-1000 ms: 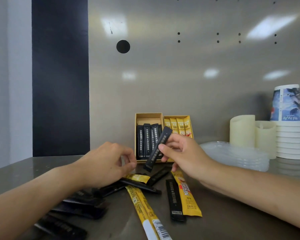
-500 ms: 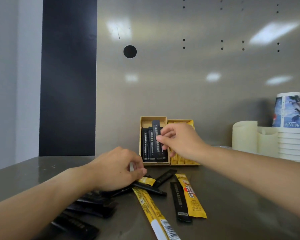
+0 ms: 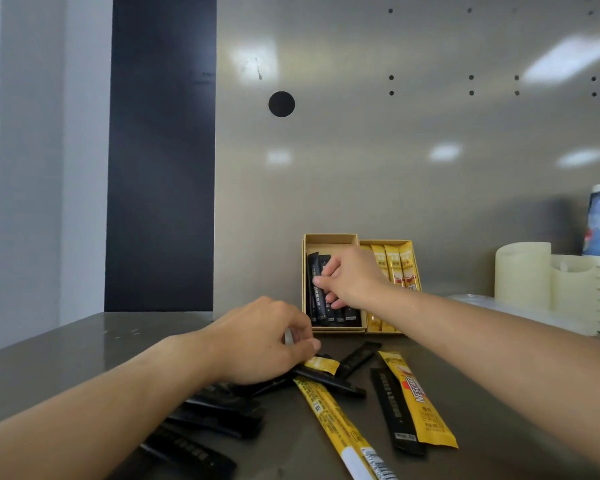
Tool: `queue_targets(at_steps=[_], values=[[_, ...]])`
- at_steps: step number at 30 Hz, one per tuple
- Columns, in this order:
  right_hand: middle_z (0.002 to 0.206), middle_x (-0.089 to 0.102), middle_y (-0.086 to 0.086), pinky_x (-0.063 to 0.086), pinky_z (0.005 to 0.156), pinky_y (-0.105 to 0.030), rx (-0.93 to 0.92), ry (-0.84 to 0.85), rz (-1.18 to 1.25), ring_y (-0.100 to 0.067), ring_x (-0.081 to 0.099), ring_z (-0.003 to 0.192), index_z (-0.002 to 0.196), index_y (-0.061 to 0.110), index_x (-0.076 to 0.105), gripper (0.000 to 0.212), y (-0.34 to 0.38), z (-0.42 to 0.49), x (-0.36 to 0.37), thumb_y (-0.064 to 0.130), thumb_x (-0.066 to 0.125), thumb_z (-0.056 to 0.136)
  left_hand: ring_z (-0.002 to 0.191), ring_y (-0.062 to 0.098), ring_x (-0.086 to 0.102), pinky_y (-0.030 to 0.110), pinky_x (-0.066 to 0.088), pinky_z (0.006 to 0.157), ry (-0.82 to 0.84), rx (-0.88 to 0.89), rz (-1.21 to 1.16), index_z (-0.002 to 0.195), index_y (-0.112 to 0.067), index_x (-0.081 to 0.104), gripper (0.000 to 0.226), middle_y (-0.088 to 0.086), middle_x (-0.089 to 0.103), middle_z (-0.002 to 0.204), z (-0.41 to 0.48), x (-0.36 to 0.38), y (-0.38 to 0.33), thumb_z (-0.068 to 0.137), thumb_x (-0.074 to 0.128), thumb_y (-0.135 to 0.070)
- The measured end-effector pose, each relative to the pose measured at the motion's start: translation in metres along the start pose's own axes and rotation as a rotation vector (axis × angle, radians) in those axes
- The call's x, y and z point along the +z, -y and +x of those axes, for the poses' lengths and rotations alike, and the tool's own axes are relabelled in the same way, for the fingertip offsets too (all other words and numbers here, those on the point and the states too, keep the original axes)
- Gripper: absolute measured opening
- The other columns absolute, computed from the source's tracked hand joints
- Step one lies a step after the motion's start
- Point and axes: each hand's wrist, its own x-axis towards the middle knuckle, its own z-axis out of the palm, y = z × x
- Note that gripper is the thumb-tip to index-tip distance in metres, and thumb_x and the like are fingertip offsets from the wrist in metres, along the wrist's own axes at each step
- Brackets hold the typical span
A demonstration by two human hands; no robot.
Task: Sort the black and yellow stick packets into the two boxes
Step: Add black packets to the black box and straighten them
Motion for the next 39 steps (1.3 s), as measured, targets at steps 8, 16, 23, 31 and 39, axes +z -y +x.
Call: queue_targets(at_steps=[8,16,23,31,39], values=[[0.077,0.075,-0.006,0.063,0.076,-0.042,-0.091,-0.044,-0.183,-0.017,0.073,0.075,0.078,0.009,0.073,0.021,-0.002,-0.009,0.003,0.023,0.071,0.094,0.089,0.009,0.065,0.041,0.058,0.084,0.01,0.002,0.001,0.098,-0.031,0.07,0.032,-0.011,0.07,0.102,0.001,0.0,-0.002,0.097,0.049,-0.055],[0.076,0.076,-0.001,0.059,0.056,-0.027,-0.199,0.037,-0.129,-0.01,0.069,0.059,0.092,0.017,0.067,0.025,0.015,-0.02,-0.034,0.037,0.056,0.101,0.091,0.008,0.065,0.04,0.057,0.086,0.0,0.0,-0.016,0.1,-0.031,0.071,0.037,-0.012,0.07,0.103,0.0,-0.002,0.001,0.097,0.047,-0.058],[0.105,0.07,0.015,0.055,0.085,-0.024,-0.432,0.478,-0.267,-0.001,0.066,0.099,0.108,0.036,0.07,0.019,-0.034,-0.074,-0.063,0.042,0.053,0.101,0.086,0.008,0.064,0.041,0.055,0.084,-0.017,0.044,0.002,0.091,-0.028,0.068,0.035,-0.011,0.068,0.094,0.0,-0.001,0.001,0.096,0.05,-0.057],[0.115,0.066,0.02,0.048,0.103,-0.025,-0.338,0.499,-0.093,0.004,0.059,0.114,0.118,0.038,0.072,0.025,-0.071,-0.083,-0.067,0.026,0.065,0.097,0.088,0.005,0.065,0.042,0.056,0.084,-0.006,0.028,-0.04,0.095,-0.034,0.068,0.037,-0.014,0.069,0.094,-0.001,0.001,-0.005,0.096,0.045,-0.063],[0.108,0.062,0.015,0.05,0.092,-0.024,-0.33,0.442,-0.211,0.0,0.058,0.102,0.111,0.033,0.068,0.017,-0.068,-0.084,-0.06,0.038,0.054,0.102,0.09,0.004,0.064,0.039,0.056,0.084,-0.01,0.049,-0.054,0.1,-0.037,0.066,0.034,-0.015,0.068,0.093,-0.003,0.001,-0.015,0.097,0.042,-0.061]])
